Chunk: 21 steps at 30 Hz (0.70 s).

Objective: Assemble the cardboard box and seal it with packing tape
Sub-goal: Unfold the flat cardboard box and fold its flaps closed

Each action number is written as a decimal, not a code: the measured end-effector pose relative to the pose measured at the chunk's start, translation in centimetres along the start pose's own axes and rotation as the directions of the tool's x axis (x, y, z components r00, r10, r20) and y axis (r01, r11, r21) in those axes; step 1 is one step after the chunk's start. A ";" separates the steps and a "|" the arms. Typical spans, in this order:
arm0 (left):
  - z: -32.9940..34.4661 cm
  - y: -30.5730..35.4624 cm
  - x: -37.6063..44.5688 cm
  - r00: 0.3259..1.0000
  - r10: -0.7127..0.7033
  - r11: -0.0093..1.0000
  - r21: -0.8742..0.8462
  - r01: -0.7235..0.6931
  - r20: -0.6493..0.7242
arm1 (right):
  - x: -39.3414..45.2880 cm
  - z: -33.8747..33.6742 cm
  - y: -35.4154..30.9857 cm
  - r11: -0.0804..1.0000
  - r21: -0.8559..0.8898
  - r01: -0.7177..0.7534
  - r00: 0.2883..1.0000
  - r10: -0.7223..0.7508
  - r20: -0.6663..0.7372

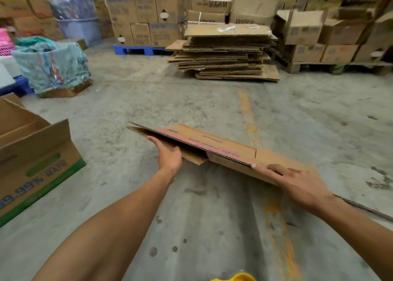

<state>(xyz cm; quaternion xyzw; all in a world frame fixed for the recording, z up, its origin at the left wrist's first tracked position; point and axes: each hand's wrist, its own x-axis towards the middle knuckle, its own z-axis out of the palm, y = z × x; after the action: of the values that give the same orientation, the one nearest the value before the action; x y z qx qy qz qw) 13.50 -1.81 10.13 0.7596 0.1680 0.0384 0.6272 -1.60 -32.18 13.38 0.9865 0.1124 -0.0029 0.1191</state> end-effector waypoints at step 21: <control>-1.9 16.1 3.4 0.882 0.380 0.860 0.243 -0.448 0.280 | 0.4 -10.0 10.8 0.687 0.536 -0.491 0.696 0.679 -0.233</control>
<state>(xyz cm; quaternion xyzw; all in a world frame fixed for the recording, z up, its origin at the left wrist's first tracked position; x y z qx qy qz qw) 19.52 -1.52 25.56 0.8637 -0.0675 0.0617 0.4957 1.03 -40.00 25.58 0.9454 -0.1979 0.2205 -0.1357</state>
